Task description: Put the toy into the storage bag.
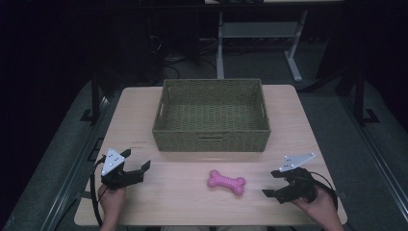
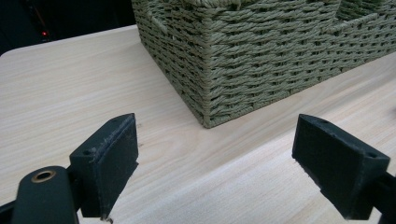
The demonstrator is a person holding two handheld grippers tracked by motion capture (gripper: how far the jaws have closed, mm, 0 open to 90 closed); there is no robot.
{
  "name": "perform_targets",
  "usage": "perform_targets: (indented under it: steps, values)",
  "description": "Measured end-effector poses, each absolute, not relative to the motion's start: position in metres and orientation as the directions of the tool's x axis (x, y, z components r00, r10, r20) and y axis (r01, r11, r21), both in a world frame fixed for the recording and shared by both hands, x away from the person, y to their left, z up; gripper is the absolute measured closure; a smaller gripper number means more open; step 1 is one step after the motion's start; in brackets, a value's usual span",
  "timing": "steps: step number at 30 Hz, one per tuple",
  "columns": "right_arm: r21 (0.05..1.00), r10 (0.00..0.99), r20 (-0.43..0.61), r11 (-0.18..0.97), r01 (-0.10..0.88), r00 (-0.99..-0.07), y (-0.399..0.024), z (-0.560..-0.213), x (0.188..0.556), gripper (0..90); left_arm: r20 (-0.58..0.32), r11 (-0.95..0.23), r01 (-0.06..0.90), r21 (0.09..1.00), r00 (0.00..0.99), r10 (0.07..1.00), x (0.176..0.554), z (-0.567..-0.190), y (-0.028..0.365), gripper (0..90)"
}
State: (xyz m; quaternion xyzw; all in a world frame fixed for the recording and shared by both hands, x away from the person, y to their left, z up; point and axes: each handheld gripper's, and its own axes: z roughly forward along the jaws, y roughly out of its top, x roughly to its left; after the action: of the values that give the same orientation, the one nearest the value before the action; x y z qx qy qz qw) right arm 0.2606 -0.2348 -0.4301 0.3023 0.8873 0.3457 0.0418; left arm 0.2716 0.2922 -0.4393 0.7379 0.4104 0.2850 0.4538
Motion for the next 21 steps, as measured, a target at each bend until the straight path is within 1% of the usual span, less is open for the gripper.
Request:
perform_targets:
  steps: [7,21]
  values:
    - [0.612,0.530,0.156,0.610,0.503,-0.833,-0.224,-0.419,0.272,21.2,0.051,-0.252,0.346,0.904,0.498,0.865,0.272,-0.439,0.291,13.8]
    - [0.562,0.469,0.146,0.685,0.463,-0.871,-0.198,-0.409,0.286,20.6,0.053,-0.252,0.345,0.904,0.494,0.868,0.273,-0.439,0.293,13.9]
